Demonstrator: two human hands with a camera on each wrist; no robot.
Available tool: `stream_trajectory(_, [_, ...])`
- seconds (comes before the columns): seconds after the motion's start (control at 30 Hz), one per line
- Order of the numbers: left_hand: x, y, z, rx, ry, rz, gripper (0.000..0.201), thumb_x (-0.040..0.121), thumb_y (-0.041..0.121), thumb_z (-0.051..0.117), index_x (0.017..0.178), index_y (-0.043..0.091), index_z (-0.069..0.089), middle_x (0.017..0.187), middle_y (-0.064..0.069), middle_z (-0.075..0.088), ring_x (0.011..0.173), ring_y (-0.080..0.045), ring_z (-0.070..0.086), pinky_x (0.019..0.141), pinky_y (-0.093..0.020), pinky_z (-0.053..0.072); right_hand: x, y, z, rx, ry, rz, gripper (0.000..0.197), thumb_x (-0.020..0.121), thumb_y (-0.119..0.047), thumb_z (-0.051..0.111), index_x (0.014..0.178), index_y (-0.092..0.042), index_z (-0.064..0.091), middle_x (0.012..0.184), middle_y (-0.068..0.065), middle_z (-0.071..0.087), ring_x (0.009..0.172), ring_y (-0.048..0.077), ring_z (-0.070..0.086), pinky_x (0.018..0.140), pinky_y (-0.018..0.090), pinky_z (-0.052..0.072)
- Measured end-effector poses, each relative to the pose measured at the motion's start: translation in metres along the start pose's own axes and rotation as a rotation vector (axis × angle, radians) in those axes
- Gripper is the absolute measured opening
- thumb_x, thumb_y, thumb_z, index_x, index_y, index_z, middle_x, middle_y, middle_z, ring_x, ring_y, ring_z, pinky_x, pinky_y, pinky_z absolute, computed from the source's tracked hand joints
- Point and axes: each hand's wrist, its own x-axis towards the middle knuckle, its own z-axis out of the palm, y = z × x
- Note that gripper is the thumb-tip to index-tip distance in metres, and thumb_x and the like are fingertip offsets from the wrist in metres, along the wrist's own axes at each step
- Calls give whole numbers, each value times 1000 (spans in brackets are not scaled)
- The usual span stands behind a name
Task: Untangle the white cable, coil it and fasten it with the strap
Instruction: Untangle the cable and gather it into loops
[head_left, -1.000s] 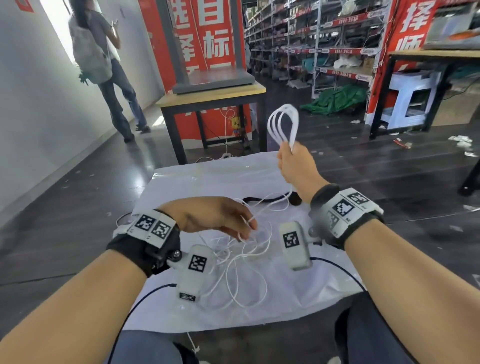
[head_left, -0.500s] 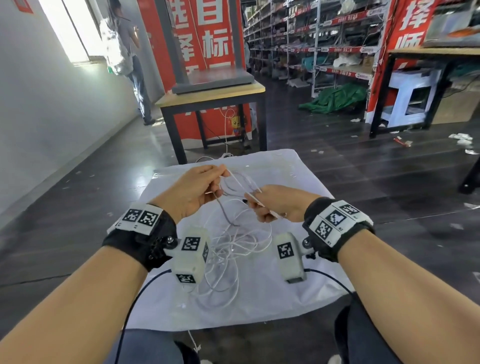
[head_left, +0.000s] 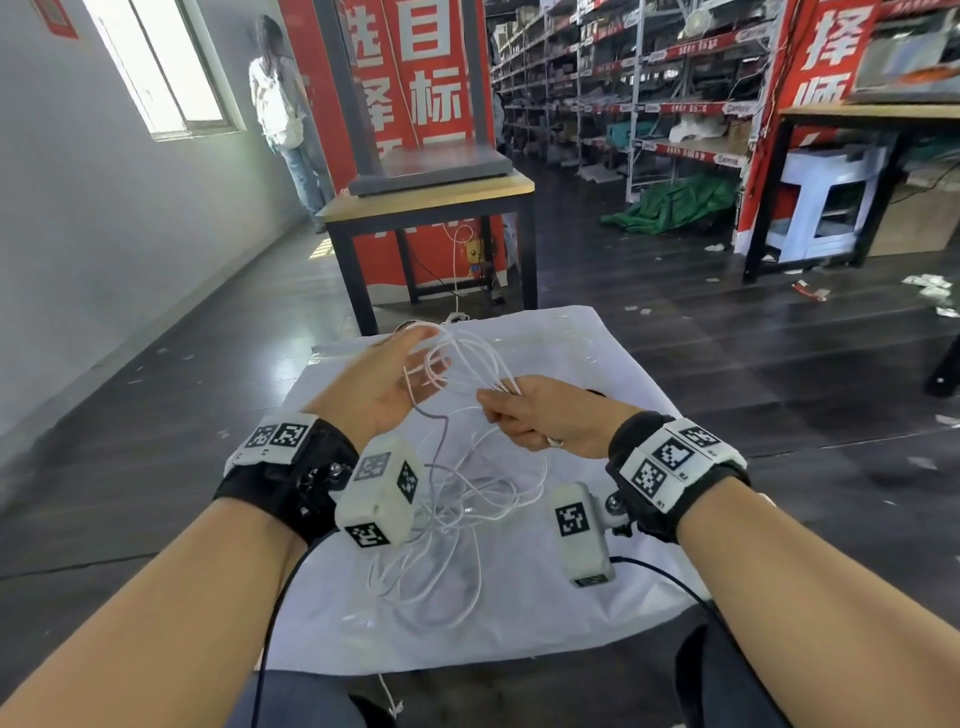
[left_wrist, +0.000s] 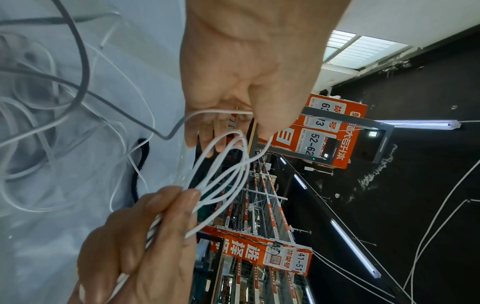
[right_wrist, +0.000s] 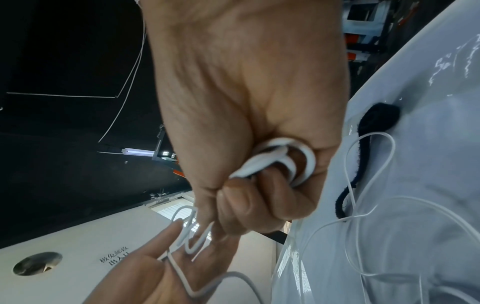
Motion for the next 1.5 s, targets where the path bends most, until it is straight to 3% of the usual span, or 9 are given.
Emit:
stream_trajectory(0.2, [-5,1,6,-49,-93,-58,41,97,32,52,123,2,61,92,-15,67,69,-21,68,61,-29,59,1,-4,5,-58,112,-33,34,102,-34,39,78,-14,51,64,-2,44,49,8,39,45,15,30])
stream_trajectory(0.43, [-11,2,19,-183,-205,-19,36,102,35,35,108,8,58,88,-15,66,73,-24,65,67,-34,57,5,-6,9,-71,231,-98,36,102,-39,35,79,-15,50,88,-2,55,83,11,54,40,10,30])
stream_trajectory(0.53, [-12,6,23,-229,-238,-4,30,99,27,40,99,5,60,88,-14,62,71,-21,63,68,-30,57,5,-6,12,77,133,-136,35,103,-32,35,76,-12,47,79,0,61,79,6,63,61,12,47])
stream_trajectory(0.63, [-11,8,22,-228,-196,-1,29,98,21,42,97,3,65,86,-13,67,72,-20,68,70,-32,59,6,-4,12,253,77,-115,33,103,-30,37,77,-11,44,69,6,55,71,20,68,83,36,55])
stream_trajectory(0.73, [-9,8,16,-192,-155,-30,25,99,18,43,110,4,60,79,-11,69,68,-20,71,58,-30,58,4,-5,12,216,107,-81,33,103,-30,38,76,-12,42,62,3,44,47,13,51,60,31,57])
stream_trajectory(0.87, [-10,9,7,-170,-132,-60,16,93,12,44,92,4,58,72,-9,64,64,-19,68,58,-28,56,2,-6,16,127,84,-38,32,102,-32,39,76,-13,43,60,0,36,42,8,32,41,18,38])
stream_trajectory(1.27, [-8,5,2,-183,-52,-78,17,90,1,28,88,8,44,53,-5,38,39,-13,34,56,-27,38,-3,-8,20,32,-198,43,41,102,-38,37,71,-12,46,51,-5,31,38,6,22,37,16,17])
stream_trajectory(1.4, [-8,2,-1,-125,-46,-67,15,92,3,32,91,7,47,57,-5,46,47,-15,43,57,-28,46,-2,-8,18,24,-211,44,39,102,-34,39,69,-14,44,48,-7,29,37,5,22,38,16,15])
stream_trajectory(1.5, [-9,-3,-7,-71,-53,-22,16,94,13,47,108,9,55,80,-8,62,70,-18,60,70,-29,57,-1,-3,12,138,-37,-32,39,103,-30,38,67,-15,41,47,-8,29,36,5,22,37,16,17])
